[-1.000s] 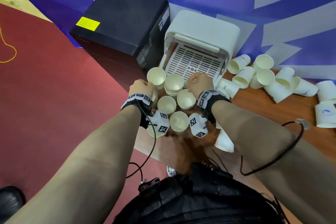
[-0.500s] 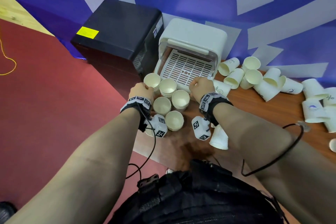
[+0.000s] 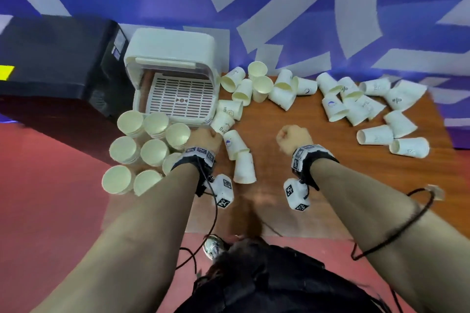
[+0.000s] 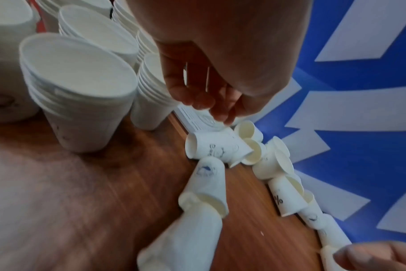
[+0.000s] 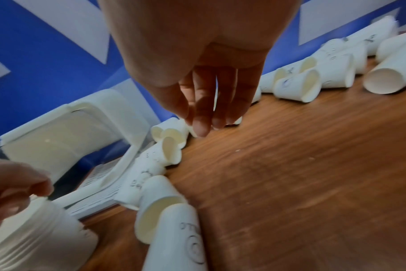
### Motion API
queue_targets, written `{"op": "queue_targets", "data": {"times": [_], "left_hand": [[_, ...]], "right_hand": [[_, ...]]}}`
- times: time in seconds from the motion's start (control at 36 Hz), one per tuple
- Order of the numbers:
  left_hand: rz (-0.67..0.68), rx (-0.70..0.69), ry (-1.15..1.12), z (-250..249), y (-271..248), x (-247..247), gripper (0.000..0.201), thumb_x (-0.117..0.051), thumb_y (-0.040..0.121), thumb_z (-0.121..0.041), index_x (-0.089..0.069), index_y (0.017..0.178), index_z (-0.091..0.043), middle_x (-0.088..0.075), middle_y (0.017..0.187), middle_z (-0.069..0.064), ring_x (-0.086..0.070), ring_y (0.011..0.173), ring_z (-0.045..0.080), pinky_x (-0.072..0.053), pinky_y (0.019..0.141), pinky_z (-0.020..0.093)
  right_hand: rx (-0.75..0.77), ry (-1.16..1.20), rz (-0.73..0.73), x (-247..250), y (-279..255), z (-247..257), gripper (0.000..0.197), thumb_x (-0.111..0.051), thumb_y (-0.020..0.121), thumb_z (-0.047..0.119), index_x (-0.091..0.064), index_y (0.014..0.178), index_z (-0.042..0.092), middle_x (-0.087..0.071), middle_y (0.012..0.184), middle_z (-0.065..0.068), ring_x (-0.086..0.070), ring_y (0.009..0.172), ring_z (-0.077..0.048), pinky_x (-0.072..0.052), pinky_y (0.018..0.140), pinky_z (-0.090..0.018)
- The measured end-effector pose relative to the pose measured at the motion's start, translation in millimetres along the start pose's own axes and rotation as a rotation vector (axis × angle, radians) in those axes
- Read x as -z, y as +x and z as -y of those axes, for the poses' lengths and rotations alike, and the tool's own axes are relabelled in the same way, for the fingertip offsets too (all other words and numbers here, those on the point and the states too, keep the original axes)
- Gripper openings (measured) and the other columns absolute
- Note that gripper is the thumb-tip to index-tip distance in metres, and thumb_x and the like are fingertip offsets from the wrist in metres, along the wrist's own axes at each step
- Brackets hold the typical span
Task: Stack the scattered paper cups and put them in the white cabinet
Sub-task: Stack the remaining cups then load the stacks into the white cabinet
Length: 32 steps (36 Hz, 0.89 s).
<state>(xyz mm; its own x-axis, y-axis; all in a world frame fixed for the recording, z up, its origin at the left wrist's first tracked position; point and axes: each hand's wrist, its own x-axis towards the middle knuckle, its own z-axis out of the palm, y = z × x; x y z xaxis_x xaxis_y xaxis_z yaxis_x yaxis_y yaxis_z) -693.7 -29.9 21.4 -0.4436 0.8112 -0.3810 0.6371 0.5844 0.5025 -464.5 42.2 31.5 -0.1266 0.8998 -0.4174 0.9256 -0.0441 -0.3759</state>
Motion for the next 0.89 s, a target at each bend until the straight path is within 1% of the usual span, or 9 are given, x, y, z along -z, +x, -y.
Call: {"op": "queue_targets", "data": {"times": [0.06, 0.17, 0.28, 0.39, 0.53, 0.69, 0.78, 0.83, 0.89], "left_hand": [[0.022, -0.008, 0.032, -6.2, -4.7, -12.0, 0.037, -0.055, 0.089, -0.024, -0.042, 0.056, -0.019, -0.051, 0.063, 0.005, -0.056, 0.071, 0.032, -0.040, 0.063, 0.033], [0.066, 0.008, 0.040, -17.7, -5.9, -28.5, 0.025, -0.056, 0.087, -0.029, -0.050, 0.063, -0.024, -0.061, 0.082, 0.008, -0.054, 0.075, 0.027, -0.036, 0.066, 0.028], [0.033, 0.012, 0.078, -42.7, -1.8, -32.4, 0.014, -0.054, 0.090, -0.028, -0.059, 0.082, -0.018, -0.057, 0.082, 0.004, -0.054, 0.080, 0.026, -0.036, 0.069, 0.028], [-0.045, 0.044, 0.094, -78.4, 6.3, -47.5, 0.020, -0.052, 0.089, -0.029, -0.059, 0.074, -0.018, -0.060, 0.076, 0.004, -0.061, 0.082, 0.030, -0.038, 0.066, 0.028], [-0.043, 0.064, 0.156, -153.3, 3.6, -90.3, 0.021, -0.055, 0.089, -0.028, -0.062, 0.083, -0.009, -0.046, 0.062, 0.003, -0.050, 0.072, 0.028, -0.038, 0.064, 0.031], [0.079, -0.016, 0.196, -235.0, 3.4, -155.7, 0.021, -0.057, 0.089, -0.032, -0.059, 0.078, -0.014, -0.060, 0.078, 0.007, -0.056, 0.074, 0.029, -0.040, 0.063, 0.030], [0.166, -0.045, 0.223, -262.6, 9.9, -178.0, 0.026, -0.055, 0.089, -0.031, -0.065, 0.083, -0.008, -0.067, 0.082, 0.012, -0.064, 0.078, 0.032, -0.052, 0.065, 0.034], [0.198, -0.039, 0.262, -275.4, 18.0, -190.3, 0.025, -0.055, 0.089, -0.034, -0.066, 0.084, -0.012, -0.067, 0.084, 0.011, -0.064, 0.078, 0.031, -0.052, 0.065, 0.032], [0.218, -0.038, 0.304, -284.8, 24.9, -201.8, 0.024, -0.056, 0.089, -0.036, -0.064, 0.080, -0.015, -0.065, 0.083, 0.010, -0.062, 0.076, 0.030, -0.046, 0.062, 0.029]], "right_hand": [[-0.015, 0.018, 0.016, 7.0, -1.7, -16.8, 0.023, -0.044, 0.089, 0.022, -0.067, 0.088, 0.018, -0.072, 0.079, -0.008, -0.069, 0.074, -0.026, -0.060, 0.072, -0.037], [-0.005, 0.012, 0.022, 13.7, 2.6, -38.4, 0.021, -0.045, 0.090, 0.022, -0.065, 0.085, 0.021, -0.072, 0.077, -0.006, -0.069, 0.072, -0.024, -0.060, 0.069, -0.037], [0.060, 0.009, 0.032, 26.3, 20.1, -58.3, 0.023, -0.043, 0.089, 0.022, -0.065, 0.083, 0.021, -0.071, 0.075, -0.007, -0.069, 0.072, -0.026, -0.060, 0.070, -0.039], [0.124, 0.019, 0.025, 53.4, 43.8, -89.5, 0.024, -0.042, 0.087, 0.022, -0.066, 0.083, 0.020, -0.070, 0.074, -0.008, -0.067, 0.072, -0.026, -0.059, 0.068, -0.038], [0.118, 0.027, 0.013, 91.0, 76.3, -158.6, 0.023, -0.044, 0.089, 0.021, -0.065, 0.083, 0.015, -0.069, 0.075, -0.008, -0.067, 0.071, -0.026, -0.058, 0.069, -0.037], [0.023, -0.064, -0.048, 127.4, 105.8, -252.2, 0.029, -0.041, 0.096, 0.018, -0.061, 0.081, 0.002, -0.061, 0.078, -0.013, -0.056, 0.073, -0.029, -0.034, 0.056, -0.027], [-0.039, -0.106, -0.062, 138.0, 119.1, -281.5, 0.025, -0.041, 0.096, 0.018, -0.060, 0.084, 0.006, -0.063, 0.088, -0.014, -0.049, 0.073, -0.024, -0.035, 0.059, -0.026], [-0.079, -0.092, -0.006, 139.3, 133.1, -303.2, 0.022, -0.048, 0.096, 0.017, -0.065, 0.100, 0.004, -0.066, 0.104, -0.015, -0.052, 0.082, -0.024, -0.028, 0.053, -0.024], [-0.171, -0.050, 0.087, 142.7, 141.4, -320.7, 0.029, -0.052, 0.096, 0.022, -0.063, 0.118, 0.007, -0.062, 0.120, -0.015, -0.055, 0.097, -0.026, -0.029, 0.056, -0.025]]}}
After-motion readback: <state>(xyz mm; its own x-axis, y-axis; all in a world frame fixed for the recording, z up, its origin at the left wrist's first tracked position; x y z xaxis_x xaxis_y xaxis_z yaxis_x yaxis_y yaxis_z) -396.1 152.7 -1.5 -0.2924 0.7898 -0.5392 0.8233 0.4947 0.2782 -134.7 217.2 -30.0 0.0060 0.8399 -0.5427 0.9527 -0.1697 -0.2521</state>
